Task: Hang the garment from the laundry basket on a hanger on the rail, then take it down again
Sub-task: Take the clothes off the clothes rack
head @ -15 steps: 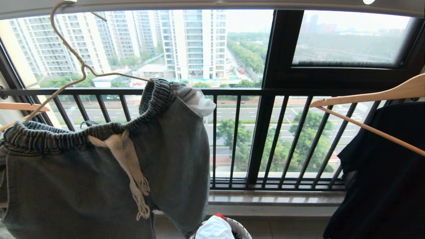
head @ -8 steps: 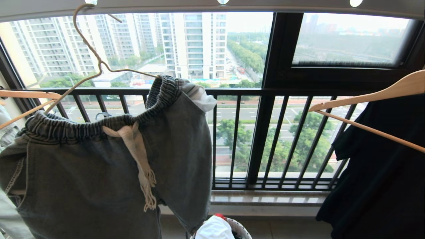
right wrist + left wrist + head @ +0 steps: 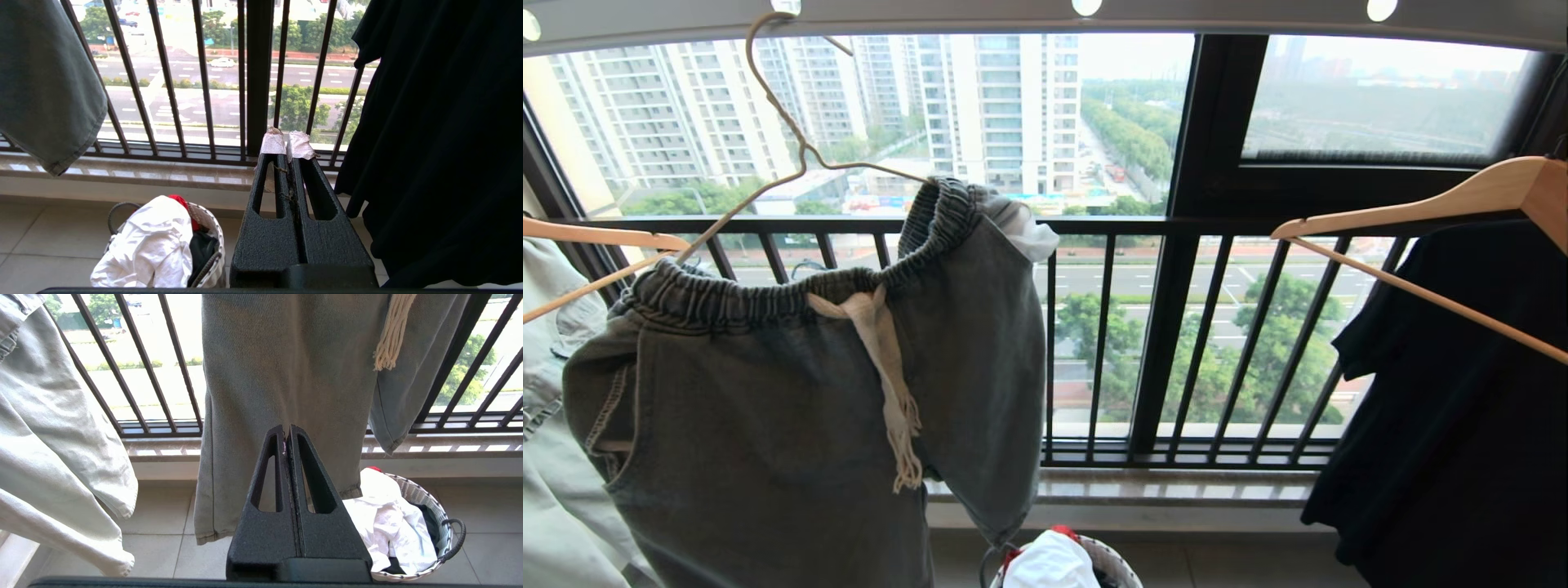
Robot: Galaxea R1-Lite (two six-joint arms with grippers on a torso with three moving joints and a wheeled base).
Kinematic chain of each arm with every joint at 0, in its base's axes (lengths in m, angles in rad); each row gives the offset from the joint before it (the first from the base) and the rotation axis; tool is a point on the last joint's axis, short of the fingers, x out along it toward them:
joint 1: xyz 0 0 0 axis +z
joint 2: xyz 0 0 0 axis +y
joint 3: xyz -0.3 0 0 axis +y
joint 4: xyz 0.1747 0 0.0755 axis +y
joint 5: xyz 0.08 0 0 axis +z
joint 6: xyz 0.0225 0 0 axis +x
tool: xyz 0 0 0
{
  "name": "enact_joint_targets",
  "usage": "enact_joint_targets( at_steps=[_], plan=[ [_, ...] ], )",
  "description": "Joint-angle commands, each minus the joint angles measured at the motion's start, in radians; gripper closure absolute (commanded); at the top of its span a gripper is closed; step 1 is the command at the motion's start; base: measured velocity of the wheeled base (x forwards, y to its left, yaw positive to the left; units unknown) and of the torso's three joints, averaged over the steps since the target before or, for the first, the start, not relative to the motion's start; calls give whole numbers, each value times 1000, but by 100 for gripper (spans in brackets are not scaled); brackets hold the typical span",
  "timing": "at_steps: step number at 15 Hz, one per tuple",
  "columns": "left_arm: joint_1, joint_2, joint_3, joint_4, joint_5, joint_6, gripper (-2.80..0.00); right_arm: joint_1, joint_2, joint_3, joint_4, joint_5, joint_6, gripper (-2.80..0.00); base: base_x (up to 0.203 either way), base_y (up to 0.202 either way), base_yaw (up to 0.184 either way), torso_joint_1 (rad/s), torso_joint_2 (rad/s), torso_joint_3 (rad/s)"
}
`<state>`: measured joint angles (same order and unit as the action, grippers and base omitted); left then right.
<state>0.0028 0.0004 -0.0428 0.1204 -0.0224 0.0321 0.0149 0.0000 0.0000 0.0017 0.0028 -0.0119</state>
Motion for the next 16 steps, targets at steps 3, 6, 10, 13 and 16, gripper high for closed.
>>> enact_joint_targets(
  at_steps=[3, 6, 10, 13, 16],
  plan=[
    [0, 0, 0, 1, -1, 0, 0, 0, 2, 0, 0, 0, 0, 0, 0, 0, 0, 0, 0, 0],
    [0, 0, 0, 1, -1, 0, 0, 0, 2, 0, 0, 0, 0, 0, 0, 0, 0, 0, 0, 0],
    [0, 0, 0, 1, -1, 0, 0, -1, 2, 0, 0, 0, 0, 0, 0, 0, 0, 0, 0, 0],
    [0, 0, 0, 1, -1, 0, 0, 0, 2, 0, 0, 0, 0, 0, 0, 0, 0, 0, 0, 0],
    [0, 0, 0, 1, -1, 0, 0, 0, 2, 1, 0, 0, 0, 0, 0, 0, 0, 0, 0, 0]
  ],
)
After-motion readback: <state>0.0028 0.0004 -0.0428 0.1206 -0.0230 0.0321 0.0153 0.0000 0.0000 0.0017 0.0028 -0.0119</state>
